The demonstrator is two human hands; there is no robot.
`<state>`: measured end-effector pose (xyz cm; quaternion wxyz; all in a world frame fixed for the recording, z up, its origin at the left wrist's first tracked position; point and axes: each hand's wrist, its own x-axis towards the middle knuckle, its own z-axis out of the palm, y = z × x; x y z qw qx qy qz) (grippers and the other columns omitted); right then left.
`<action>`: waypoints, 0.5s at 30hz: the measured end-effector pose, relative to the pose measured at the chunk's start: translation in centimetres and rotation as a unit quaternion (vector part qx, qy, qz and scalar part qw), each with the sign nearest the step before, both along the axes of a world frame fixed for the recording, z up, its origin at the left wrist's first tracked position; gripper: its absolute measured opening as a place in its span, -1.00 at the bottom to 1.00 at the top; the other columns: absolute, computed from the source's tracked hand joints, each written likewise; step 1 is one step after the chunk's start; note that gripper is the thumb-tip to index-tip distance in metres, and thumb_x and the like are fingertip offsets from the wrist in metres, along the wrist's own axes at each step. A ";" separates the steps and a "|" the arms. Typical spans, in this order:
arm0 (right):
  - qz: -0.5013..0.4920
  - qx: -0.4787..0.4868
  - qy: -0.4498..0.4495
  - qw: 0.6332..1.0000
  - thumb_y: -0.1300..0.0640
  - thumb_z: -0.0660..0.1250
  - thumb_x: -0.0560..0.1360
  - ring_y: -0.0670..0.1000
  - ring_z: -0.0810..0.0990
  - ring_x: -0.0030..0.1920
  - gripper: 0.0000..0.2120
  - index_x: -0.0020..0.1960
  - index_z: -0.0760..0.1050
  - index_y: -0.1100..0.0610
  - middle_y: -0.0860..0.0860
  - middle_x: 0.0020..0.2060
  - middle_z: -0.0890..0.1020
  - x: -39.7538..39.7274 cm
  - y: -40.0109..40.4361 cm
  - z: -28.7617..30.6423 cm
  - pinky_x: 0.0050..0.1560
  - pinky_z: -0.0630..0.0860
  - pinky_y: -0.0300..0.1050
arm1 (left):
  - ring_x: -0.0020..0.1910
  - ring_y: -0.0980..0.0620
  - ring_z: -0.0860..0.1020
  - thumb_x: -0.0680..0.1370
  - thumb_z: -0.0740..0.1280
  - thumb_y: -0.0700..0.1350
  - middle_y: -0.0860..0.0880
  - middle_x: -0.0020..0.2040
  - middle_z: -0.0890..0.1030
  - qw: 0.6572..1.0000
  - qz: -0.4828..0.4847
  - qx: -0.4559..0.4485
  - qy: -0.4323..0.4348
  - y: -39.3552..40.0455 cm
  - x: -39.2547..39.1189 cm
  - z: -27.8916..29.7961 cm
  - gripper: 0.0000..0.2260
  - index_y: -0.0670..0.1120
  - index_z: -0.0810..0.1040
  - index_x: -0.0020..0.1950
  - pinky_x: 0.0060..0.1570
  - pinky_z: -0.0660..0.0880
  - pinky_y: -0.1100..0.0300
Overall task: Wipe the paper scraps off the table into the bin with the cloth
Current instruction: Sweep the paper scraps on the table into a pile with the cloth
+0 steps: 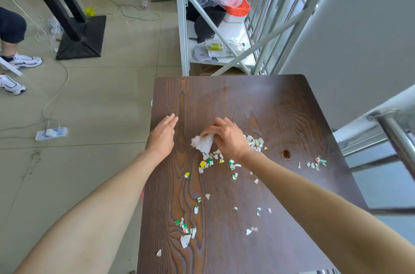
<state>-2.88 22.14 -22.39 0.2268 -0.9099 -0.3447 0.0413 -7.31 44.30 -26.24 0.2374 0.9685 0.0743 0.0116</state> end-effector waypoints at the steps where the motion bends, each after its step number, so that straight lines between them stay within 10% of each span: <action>1: -0.042 0.005 -0.010 0.999 0.35 0.14 0.37 0.10 0.45 -0.16 -0.58 -0.01 0.63 -0.01 0.02 -0.12 0.58 1.1 -0.9 0.4 -0.20 0.47 0.01 | 0.49 -0.01 0.20 0.58 0.15 -0.33 -0.08 0.50 0.26 1.000 -0.013 -0.003 -0.005 -0.4 -0.1 0.1 -0.58 -0.17 0.29 0.45 0.46 0.15 0.13; 9: -0.364 -0.053 0.036 0.929 0.29 0.15 0.49 0.19 0.44 0.14 -0.60 0.20 0.58 -0.01 0.11 0.10 0.53 5.6 -7.9 -1.4 0.06 0.46 0.11 | 0.49 0.02 0.19 0.60 0.16 -0.27 -0.02 0.49 0.29 0.996 -0.090 -0.005 -0.012 -3.9 0.2 -0.3 -0.61 -0.08 0.35 0.43 0.46 0.15 0.09; 15: -0.329 -0.040 0.051 0.942 0.37 0.15 0.44 0.18 0.44 0.04 -0.52 0.20 0.58 -0.02 0.08 0.01 0.53 2.5 -7.3 -2.7 0.00 0.42 0.06 | 0.48 0.00 0.22 0.59 0.16 -0.30 -0.03 0.48 0.32 0.997 -0.076 0.015 -0.008 -4.8 0.4 -0.4 -0.61 -0.07 0.37 0.41 0.46 0.19 0.01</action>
